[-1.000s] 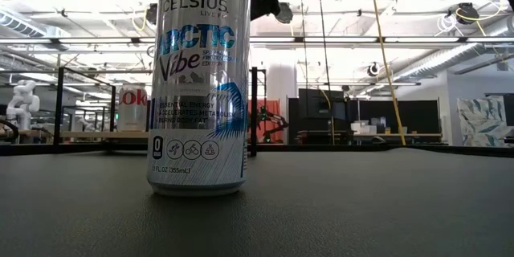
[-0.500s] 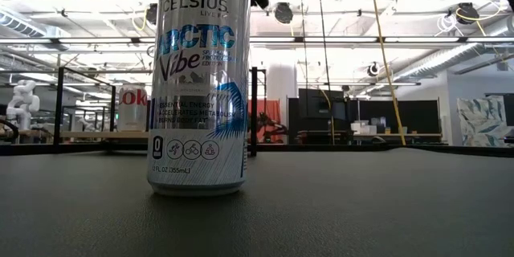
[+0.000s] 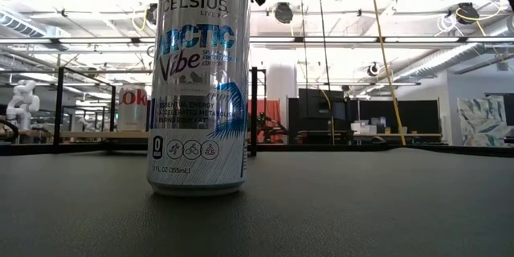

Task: Place canned beverage on shelf
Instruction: Put the red silver soda can on the shelf aligned with the red silver soda can

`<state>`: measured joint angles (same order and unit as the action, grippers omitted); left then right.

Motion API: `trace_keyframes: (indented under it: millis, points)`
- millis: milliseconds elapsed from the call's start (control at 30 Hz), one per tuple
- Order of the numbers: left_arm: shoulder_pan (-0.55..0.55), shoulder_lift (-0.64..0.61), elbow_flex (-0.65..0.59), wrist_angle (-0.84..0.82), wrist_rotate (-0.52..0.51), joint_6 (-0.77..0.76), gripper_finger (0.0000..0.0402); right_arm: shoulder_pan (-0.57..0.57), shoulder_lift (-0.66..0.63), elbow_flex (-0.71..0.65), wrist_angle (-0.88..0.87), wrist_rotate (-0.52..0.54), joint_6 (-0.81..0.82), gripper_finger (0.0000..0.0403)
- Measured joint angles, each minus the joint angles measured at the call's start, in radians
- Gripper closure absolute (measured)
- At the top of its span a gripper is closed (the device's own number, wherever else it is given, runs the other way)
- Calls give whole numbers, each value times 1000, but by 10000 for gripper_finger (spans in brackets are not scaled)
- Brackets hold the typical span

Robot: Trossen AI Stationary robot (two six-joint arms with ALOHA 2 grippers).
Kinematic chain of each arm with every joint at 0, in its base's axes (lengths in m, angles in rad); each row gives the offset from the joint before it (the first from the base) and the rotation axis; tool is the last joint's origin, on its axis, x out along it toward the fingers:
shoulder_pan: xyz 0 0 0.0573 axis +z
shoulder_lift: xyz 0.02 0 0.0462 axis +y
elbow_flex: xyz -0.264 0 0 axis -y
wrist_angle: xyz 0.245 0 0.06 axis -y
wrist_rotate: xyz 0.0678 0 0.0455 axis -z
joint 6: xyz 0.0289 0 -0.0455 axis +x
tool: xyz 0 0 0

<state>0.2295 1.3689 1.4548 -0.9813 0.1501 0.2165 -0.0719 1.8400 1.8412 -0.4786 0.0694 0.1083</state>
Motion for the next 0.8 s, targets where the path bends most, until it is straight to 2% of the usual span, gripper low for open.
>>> trace_keyframes:
  millis: [133, 367, 600, 800]
  points:
    - [0, 7, 0, -4, 0, 0, 63, 0, 0, 0, -1, 0, 3, 140]
    - [1, 7, 0, -11, 10, -5, 124, 0, 0, 0, -3, -25, 8, 140]
    - [1, 7, 0, -11, 19, -8, 125, 0, 0, 0, -3, -41, 10, 138]
    - [0, 6, 0, -15, 19, 3, 125, 1, 0, 0, -3, -49, 54, 104]
